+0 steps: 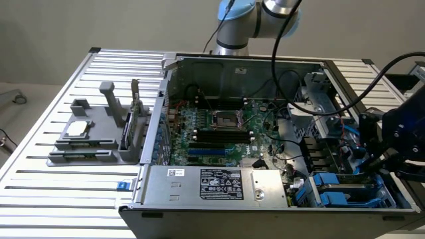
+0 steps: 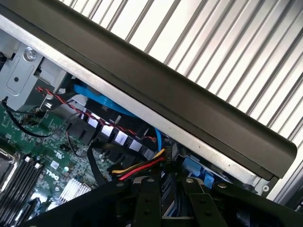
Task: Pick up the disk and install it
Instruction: 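Insert the first disk wire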
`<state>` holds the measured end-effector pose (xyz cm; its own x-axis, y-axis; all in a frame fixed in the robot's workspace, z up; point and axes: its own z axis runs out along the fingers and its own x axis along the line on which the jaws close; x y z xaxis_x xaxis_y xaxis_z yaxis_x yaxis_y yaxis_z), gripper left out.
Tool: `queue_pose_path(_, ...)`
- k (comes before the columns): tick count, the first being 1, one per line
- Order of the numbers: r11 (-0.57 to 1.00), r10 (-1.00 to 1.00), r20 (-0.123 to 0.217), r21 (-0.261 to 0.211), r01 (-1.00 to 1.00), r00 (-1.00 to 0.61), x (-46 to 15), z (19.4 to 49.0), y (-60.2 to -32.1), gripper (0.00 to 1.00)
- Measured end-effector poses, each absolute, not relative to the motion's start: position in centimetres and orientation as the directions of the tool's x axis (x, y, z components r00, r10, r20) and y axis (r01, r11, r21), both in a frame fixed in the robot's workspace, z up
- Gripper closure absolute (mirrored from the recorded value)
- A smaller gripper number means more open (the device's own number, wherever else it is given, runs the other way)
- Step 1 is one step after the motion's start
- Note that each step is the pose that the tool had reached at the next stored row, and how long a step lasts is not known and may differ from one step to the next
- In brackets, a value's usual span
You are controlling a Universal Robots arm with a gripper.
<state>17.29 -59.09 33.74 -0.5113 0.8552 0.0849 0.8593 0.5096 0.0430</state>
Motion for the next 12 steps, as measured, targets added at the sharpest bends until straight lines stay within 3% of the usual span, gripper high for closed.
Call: queue_pose_path(12, 0.477, 0.873, 0.103, 0.025, 0.878, -0.477, 17.22, 34.20, -59.06, 0.84)
